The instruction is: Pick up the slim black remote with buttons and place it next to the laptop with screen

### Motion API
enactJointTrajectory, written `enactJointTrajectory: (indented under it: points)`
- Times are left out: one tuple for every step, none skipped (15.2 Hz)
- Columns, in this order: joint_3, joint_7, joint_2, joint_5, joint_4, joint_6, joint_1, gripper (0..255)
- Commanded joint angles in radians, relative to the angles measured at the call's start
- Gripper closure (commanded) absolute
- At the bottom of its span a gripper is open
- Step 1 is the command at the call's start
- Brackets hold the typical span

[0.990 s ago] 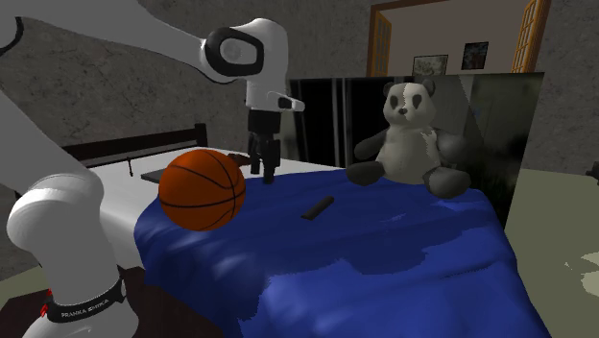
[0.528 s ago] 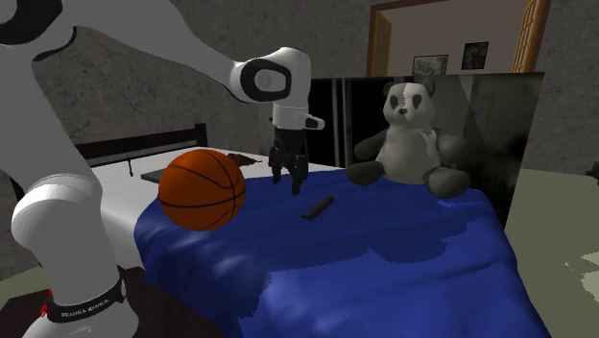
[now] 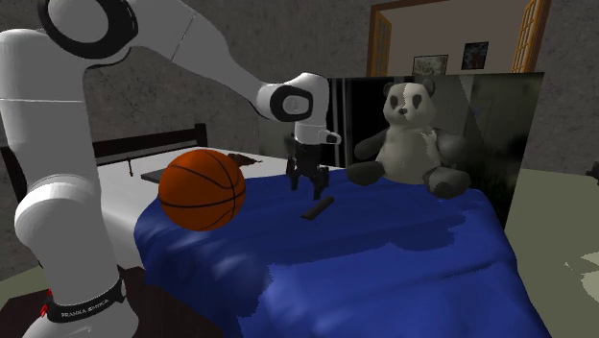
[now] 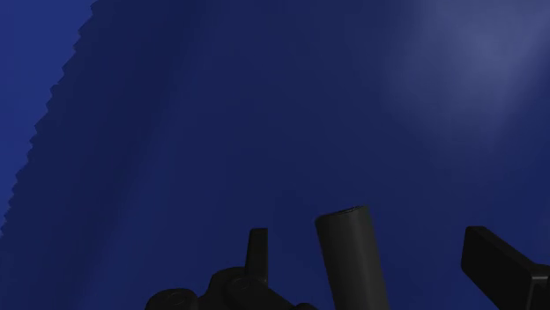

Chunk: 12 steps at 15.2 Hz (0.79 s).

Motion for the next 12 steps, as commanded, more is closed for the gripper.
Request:
enactJointTrajectory:
  points:
    - [0.008, -0.042, 0.075, 0.022, 0.063, 0.018, 0.004, 0]
    - [0.014, -0.059, 0.108, 0.031, 0.091, 0.025, 0.006, 0]
    - [0.021, -0.075, 0.141, 0.04, 0.121, 0.031, 0.009, 0]
    - [0.028, -0.091, 0.174, 0.048, 0.151, 0.036, 0.01, 0]
    - [0.035, -0.106, 0.207, 0.055, 0.183, 0.04, 0.012, 0]
    - [0.043, -0.121, 0.24, 0.062, 0.215, 0.043, 0.014, 0]
    - [0.05, -0.133, 0.268, 0.067, 0.244, 0.045, 0.015, 0]
    - [0.051, -0.134, 0.273, 0.068, 0.237, 0.057, 0.015, 0]
    - [0.051, -0.134, 0.279, 0.069, 0.231, 0.069, 0.016, 0]
    - [0.052, -0.135, 0.284, 0.07, 0.225, 0.08, 0.016, 0]
    - [0.053, -0.136, 0.29, 0.072, 0.22, 0.092, 0.016, 0]
    - [0.053, -0.137, 0.296, 0.073, 0.214, 0.103, 0.016, 0]
